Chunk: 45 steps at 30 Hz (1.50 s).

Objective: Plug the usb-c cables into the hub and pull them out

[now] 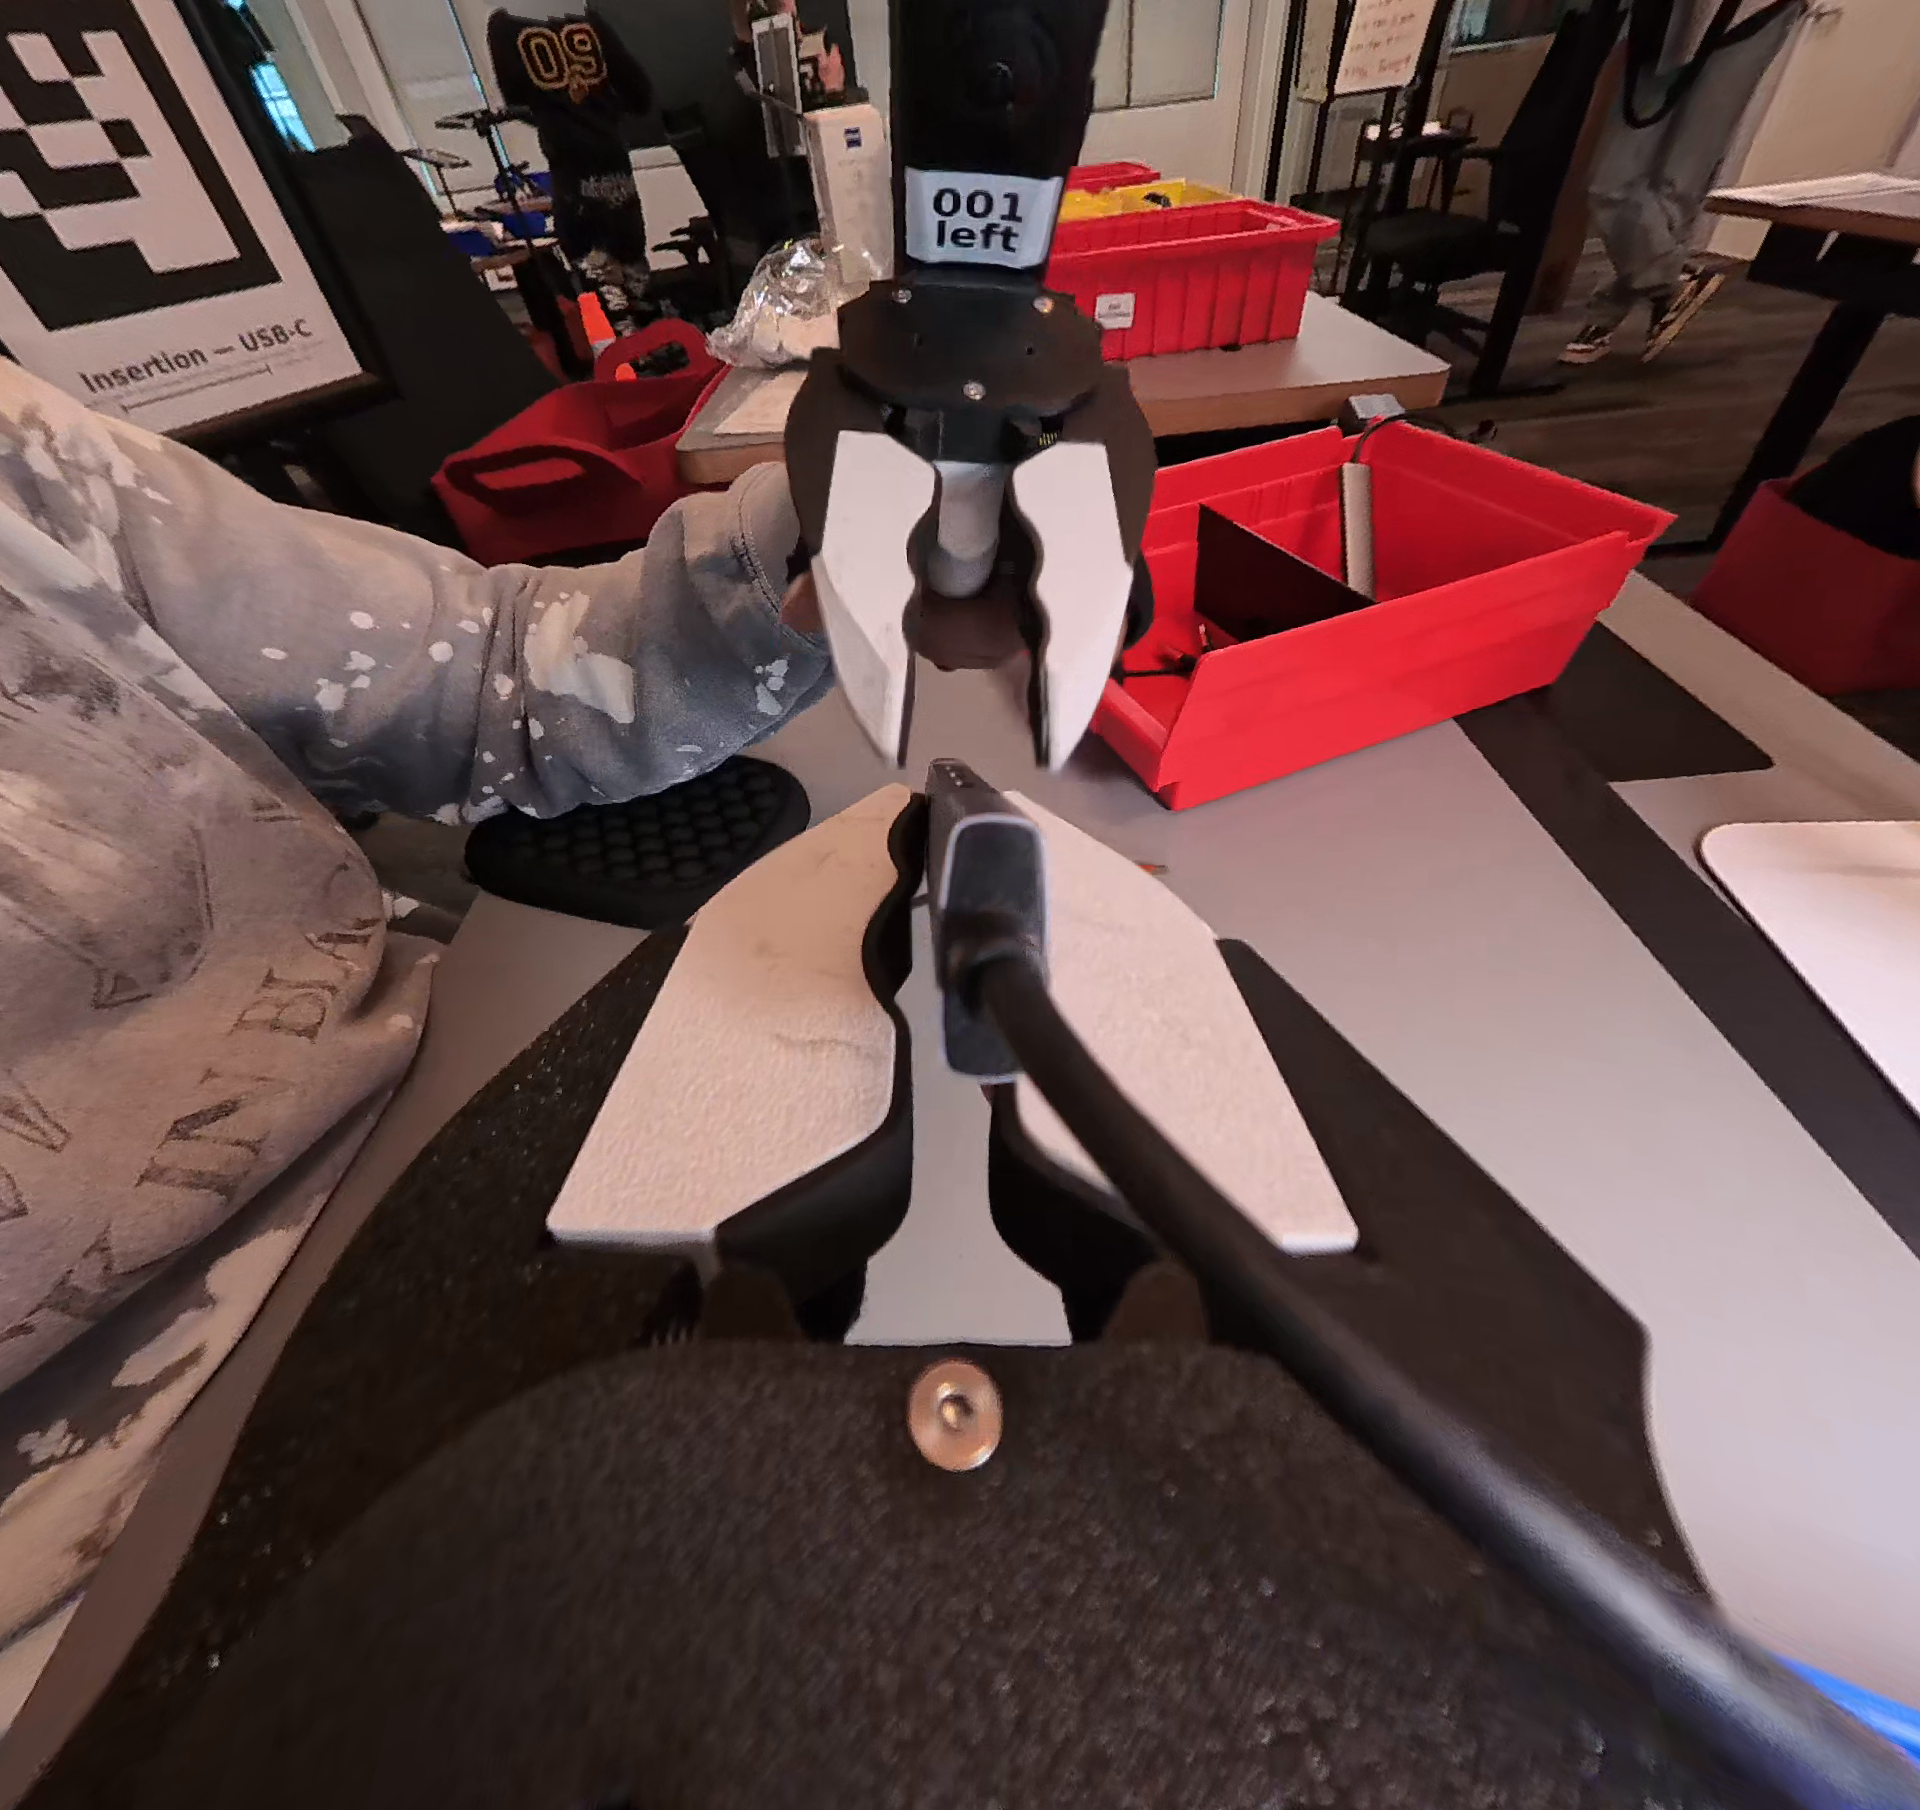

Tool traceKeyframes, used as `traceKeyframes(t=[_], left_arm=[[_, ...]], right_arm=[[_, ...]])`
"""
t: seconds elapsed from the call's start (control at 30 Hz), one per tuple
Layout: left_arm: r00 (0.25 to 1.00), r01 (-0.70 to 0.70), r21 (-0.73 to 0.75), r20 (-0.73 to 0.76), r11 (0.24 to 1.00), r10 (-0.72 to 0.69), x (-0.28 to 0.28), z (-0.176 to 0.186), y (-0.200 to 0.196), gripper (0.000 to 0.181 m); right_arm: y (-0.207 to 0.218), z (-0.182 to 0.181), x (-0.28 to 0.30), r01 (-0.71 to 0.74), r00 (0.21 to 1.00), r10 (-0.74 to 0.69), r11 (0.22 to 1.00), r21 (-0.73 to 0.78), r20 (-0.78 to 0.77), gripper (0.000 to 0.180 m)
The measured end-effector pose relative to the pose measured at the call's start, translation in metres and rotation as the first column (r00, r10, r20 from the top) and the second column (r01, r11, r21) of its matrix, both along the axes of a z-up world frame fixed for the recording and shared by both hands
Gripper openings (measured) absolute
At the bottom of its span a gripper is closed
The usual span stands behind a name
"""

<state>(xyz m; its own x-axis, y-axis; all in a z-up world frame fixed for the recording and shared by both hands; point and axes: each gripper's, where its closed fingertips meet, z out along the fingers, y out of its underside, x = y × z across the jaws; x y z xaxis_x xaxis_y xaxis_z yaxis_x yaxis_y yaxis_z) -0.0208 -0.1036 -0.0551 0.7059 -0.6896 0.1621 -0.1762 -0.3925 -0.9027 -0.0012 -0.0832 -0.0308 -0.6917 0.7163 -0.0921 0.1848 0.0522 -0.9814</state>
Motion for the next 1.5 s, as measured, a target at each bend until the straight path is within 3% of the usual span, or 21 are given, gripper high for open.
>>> traceKeyframes(t=[0.17, 0.37, 0.47, 0.5, 0.73, 0.87, 1.0, 1.17, 1.3, 1.5], left_arm=[[0.997, -0.042, 0.065, 0.065, 0.997, 0.038, -0.018, 0.018, -0.005, 0.032], [0.999, 0.024, 0.067, 0.033, 0.997, -0.026, 0.022, 0.000, 0.010, 0.033], [0.997, 0.019, 0.101, 0.069, 0.995, -0.026, 0.031, 0.000, 0.019, 0.010], [0.997, 0.004, 0.121, 0.082, 0.993, -0.014, 0.030, 0.002, 0.021, 0.010], [0.936, -0.168, 0.380, 0.350, 0.910, 0.027, 0.017, 0.042, 0.031, 0.009], [0.883, -0.221, 0.423, 0.470, 0.879, -0.004, 0.017, 0.053, 0.030, 0.009], [0.904, -0.120, 0.365, 0.425, 0.923, -0.051, 0.028, 0.041, 0.029, 0.009], [0.996, 0.026, 0.194, 0.082, 0.981, -0.043, 0.042, -0.009, 0.028, 0.010], [0.999, -0.009, 0.175, -0.042, 0.985, 0.017, 0.050, -0.027, 0.038, 0.010], [0.954, -0.133, 0.336, 0.300, 0.933, 0.028, 0.042, 0.020, 0.041, 0.010]], right_arm=[[0.009, 0.005, 0.004, 0.042, 0.999, -0.041, 0.999, 0.029, -0.012, 0.011], [-0.002, 0.002, -0.002, 0.032, 0.999, -0.032, 0.999, 0.034, -0.005, 0.011], [-0.002, 0.004, -0.004, 0.061, 0.998, -0.060, 0.997, 0.054, -0.021, 0.017], [0.001, 0.007, -0.005, 0.080, 0.996, -0.078, 0.996, 0.046, -0.031, 0.021], [0.023, 0.040, -0.003, 0.143, 0.980, -0.160, 0.980, -0.139, -0.118, 0.024], [0.025, 0.055, -0.004, 0.149, 0.963, -0.191, 0.965, -0.214, -0.192, 0.016], [0.017, 0.053, 0.004, 0.096, 0.980, -0.125, 0.978, -0.183, -0.156, 0.008], [0.007, 0.007, 0.015, 0.085, 0.993, -0.096, 0.985, 0.151, 0.066, 0.009], [0.006, -0.007, 0.010, 0.122, 0.983, -0.153, 0.955, 0.271, 0.097, 0.009], [0.016, 0.040, 0.001, 0.217, 0.971, -0.212, 0.975, 0.039, -0.110, 0.018]])
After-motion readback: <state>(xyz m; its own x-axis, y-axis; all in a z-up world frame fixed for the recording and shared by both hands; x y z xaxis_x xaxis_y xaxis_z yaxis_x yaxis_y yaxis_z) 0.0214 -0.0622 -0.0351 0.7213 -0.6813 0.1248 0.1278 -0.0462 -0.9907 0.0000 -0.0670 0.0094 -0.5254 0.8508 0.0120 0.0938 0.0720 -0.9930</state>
